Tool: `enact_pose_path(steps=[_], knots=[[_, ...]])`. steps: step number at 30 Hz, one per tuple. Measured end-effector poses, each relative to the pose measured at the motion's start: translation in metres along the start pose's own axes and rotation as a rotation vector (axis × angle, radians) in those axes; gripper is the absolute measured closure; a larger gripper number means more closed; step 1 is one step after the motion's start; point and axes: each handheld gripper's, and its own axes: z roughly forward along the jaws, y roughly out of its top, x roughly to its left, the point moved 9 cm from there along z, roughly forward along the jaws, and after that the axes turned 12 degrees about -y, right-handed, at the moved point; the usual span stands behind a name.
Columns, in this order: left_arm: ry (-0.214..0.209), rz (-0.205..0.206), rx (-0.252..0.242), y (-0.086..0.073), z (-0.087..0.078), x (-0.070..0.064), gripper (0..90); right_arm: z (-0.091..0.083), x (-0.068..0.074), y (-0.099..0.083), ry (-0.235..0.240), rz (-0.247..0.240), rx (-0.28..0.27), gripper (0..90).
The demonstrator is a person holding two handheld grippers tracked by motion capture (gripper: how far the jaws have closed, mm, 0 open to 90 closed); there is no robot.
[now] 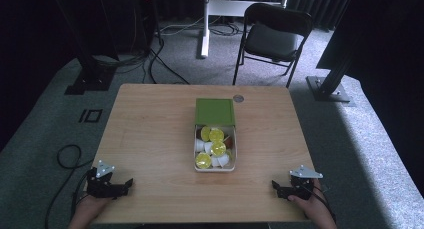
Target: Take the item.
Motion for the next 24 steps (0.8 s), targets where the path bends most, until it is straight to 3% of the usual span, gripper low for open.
enact_pose_path(steps=[10,18,24], knots=[[0.000,0.000,0.000,0.000,0.000,0.000,0.5,0.000,0.000,0.000,-0.004,0.002,0.001,12.2],[0.000,-0.001,-0.001,0.000,0.000,0.000,0.5,0.003,-0.008,0.004,-0.055,0.032,0.015,14.0],[0.000,-0.001,-0.001,0.000,0.000,0.000,0.5,-0.001,-0.005,0.012,-0.055,0.035,-0.002,14.0]])
